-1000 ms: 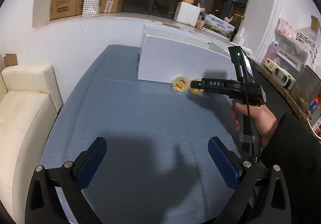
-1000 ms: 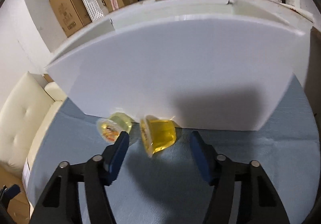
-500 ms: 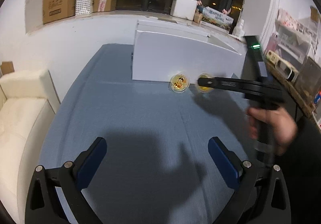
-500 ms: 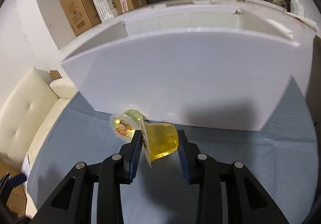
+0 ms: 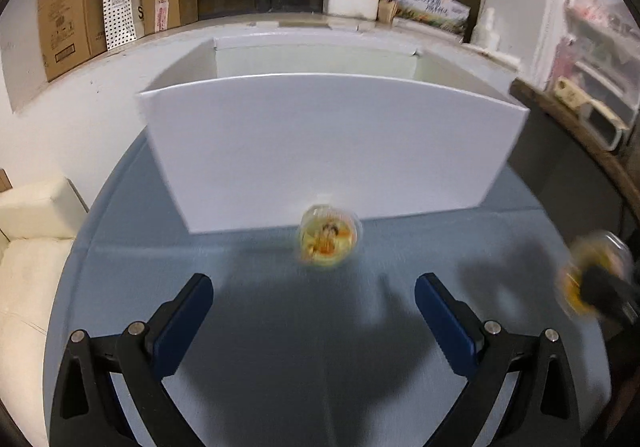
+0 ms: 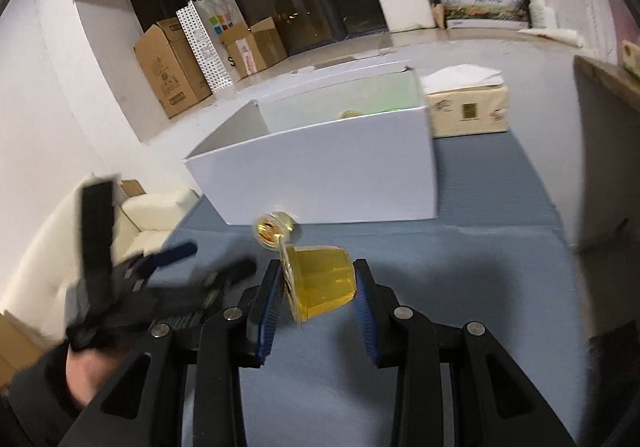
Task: Organize snacks
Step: 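Grasp the yellow cartoon jelly cup with the left tool, then lower both jelly cups into the white box and open both tools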
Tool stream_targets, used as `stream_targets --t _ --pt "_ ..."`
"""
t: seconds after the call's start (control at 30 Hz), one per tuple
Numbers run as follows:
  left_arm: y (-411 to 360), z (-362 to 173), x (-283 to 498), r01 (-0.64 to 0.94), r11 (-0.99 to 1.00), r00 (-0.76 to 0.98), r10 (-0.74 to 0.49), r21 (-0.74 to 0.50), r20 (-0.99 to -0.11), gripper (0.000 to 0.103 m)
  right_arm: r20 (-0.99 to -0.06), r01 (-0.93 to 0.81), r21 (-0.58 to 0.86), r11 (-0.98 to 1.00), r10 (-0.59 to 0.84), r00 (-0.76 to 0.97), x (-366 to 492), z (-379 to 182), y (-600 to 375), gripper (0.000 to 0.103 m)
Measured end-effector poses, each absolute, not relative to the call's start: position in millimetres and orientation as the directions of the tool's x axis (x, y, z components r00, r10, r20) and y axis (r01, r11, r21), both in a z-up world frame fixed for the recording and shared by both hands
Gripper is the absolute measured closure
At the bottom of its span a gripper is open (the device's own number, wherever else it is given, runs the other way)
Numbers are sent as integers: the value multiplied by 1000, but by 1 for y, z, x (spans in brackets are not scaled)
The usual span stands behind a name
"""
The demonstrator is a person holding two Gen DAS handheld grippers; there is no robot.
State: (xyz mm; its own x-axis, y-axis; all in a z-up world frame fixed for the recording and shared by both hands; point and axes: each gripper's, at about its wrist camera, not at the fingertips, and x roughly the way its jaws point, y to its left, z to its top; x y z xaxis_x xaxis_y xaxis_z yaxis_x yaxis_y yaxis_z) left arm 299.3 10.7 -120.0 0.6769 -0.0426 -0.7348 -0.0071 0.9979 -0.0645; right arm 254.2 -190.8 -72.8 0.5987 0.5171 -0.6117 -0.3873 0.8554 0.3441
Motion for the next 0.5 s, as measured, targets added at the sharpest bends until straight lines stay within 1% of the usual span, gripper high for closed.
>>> stream_targets --t 0.07,0.1,0.17,0.23,0.3,0.37,0.43,0.5 --pt "6 -125 315 -3 998 669 -46 -64 -742 1 -604 -372 364 854 520 604 248 -73 -202 65" --pt "2 -128 324 -6 998 659 -38 -56 -751 3 -605 -367 363 856 517 606 245 -74 -204 65" --pt "-3 -133 337 -10 999 644 -18 -31 -765 20 -609 -370 357 858 514 605 241 -75 -208 65" --pt "-8 -140 350 -10 1000 621 -9 -19 -784 24 -610 -364 360 859 512 606 238 -77 -214 65" --pt "-8 -146 357 -15 999 605 -13 -28 -796 36 -608 -355 367 859 511 608 237 -77 -218 65" --pt "-9 -148 360 -20 1000 613 3 -12 -790 53 -604 -351 359 865 502 619 233 -76 -223 65" --pt "-10 -145 357 6 1000 622 -22 -23 -782 53 -605 -349 334 875 483 633 230 -75 -225 65" --pt "-12 -142 353 20 1000 631 -17 -6 -776 54 -604 -344 345 873 487 631 229 -77 -227 65"
